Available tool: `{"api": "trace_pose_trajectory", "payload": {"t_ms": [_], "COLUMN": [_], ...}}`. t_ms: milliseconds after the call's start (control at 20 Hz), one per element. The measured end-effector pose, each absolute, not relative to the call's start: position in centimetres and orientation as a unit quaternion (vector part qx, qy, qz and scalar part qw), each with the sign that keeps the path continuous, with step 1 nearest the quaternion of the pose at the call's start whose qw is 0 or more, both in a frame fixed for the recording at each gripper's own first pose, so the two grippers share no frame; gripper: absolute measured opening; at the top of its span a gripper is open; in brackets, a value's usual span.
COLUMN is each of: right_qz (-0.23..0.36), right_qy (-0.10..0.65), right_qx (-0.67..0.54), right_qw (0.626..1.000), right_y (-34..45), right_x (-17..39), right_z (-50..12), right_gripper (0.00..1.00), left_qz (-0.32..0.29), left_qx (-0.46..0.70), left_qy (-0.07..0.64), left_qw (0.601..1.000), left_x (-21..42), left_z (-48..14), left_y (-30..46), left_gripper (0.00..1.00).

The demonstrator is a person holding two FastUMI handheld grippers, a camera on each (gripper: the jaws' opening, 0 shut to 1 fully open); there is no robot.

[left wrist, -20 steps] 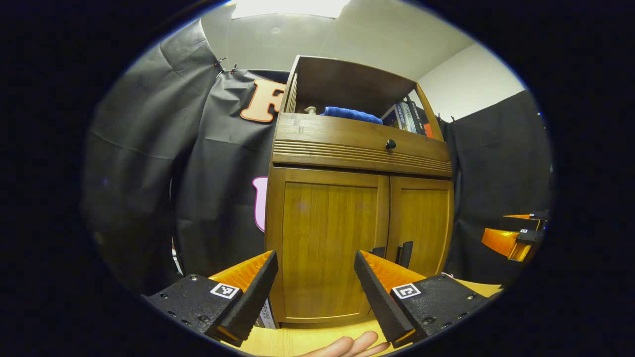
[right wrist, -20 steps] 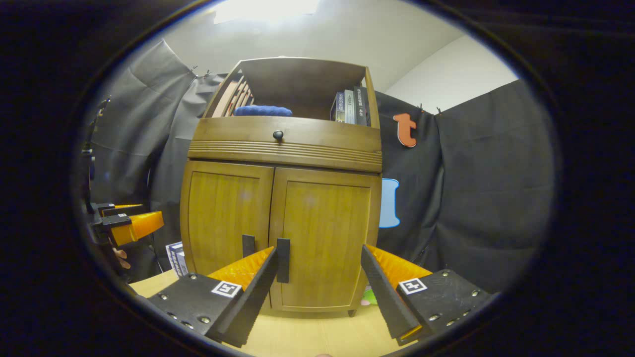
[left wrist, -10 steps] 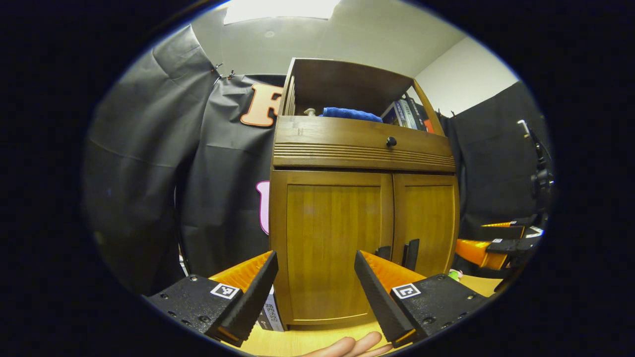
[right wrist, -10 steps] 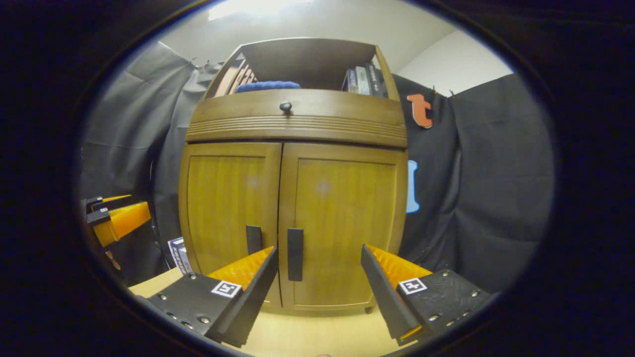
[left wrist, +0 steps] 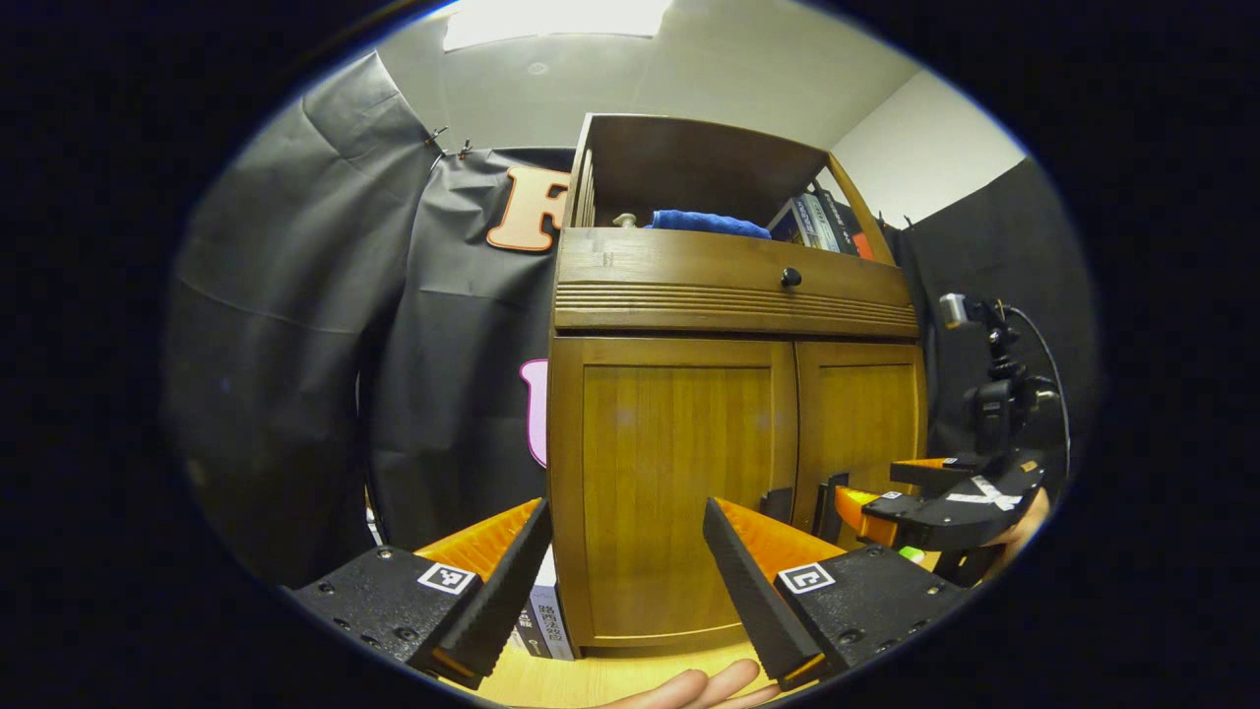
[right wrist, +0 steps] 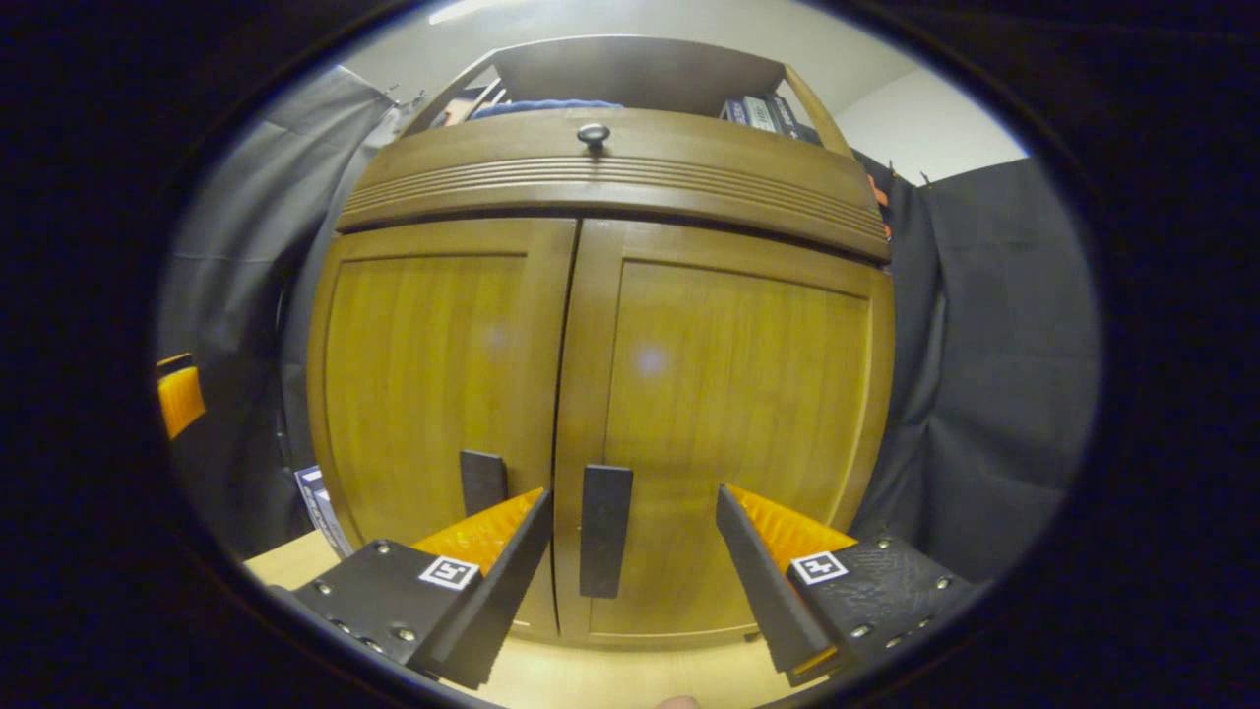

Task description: Open the right door of the double-door shoe cabinet with the right hand, and open the left door with the left hand.

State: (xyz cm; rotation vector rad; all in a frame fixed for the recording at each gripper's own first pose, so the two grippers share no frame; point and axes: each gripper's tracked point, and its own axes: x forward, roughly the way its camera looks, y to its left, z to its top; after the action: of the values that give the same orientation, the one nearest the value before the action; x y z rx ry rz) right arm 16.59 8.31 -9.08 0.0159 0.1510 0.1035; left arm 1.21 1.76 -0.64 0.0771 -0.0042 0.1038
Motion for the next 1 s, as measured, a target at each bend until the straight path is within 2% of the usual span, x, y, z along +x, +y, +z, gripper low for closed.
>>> {"api": "trace_pose_trajectory", "payload": {"t_ms": [50, 100, 200, 400, 500, 600, 700, 750, 850, 900, 1000], "right_qz": [0.050, 0.050, 0.041, 0.073, 0.079, 0.080, 0.109, 0.122, 0.139, 0.145, 0.159], "right_qy": [0.075, 0.075, 0.084, 0.129, 0.153, 0.144, 0.135, 0.128, 0.123, 0.121, 0.112], "right_qx": [0.020, 0.031, 0.031, -0.001, 0.010, 0.044, 0.050, 0.058, 0.081, 0.083, 0.069], "right_qw": [0.996, 0.995, 0.995, 0.989, 0.985, 0.985, 0.984, 0.983, 0.979, 0.979, 0.978], "right_y": [8.5, 8.9, 8.8, 10.6, 11.2, 11.0, 11.2, 11.4, 11.7, 11.8, 11.6], "right_x": [17.2, 17.8, 18.7, 20.2, 20.3, 20.4, 20.1, 19.9, 19.5, 19.5, 19.0], "right_z": [-9.5, -9.7, -10.5, -14.4, -15.6, -15.5, -15.4, -15.4, -15.0, -14.5, -14.0], "right_gripper": [0.96, 1.00, 0.99, 0.98, 0.68, 0.39, 0.30, 0.30, 0.30, 0.27, 0.30], "left_qz": [0.053, 0.053, 0.049, 0.055, 0.071, 0.072, 0.056, 0.049, 0.038, 0.034, 0.033], "left_qx": [0.039, 0.038, 0.033, 0.021, 0.007, 0.004, 0.003, 0.001, -0.001, 0.000, 0.000], "left_qy": [-0.002, -0.001, -0.001, -0.014, -0.026, -0.031, -0.030, -0.027, -0.021, -0.018, -0.018], "left_qw": [0.998, 0.998, 0.998, 0.998, 0.997, 0.997, 0.998, 0.998, 0.999, 0.999, 0.999], "left_x": [1.3, 1.4, 1.6, 1.4, 1.0, 0.9, 0.7, 0.7, 0.6, 0.6, 0.6], "left_z": [-0.6, -0.6, -0.6, 0.1, 0.7, 0.9, 0.8, 0.8, 0.4, 0.3, 0.3], "left_y": [1.9, 2.0, 1.9, 2.5, 3.2, 3.0, 2.2, 1.8, 1.2, 1.0, 1.0], "left_gripper": [0.93, 0.96, 0.93, 0.93, 0.93, 0.96, 0.96, 0.93, 0.94, 0.93, 0.93]}}
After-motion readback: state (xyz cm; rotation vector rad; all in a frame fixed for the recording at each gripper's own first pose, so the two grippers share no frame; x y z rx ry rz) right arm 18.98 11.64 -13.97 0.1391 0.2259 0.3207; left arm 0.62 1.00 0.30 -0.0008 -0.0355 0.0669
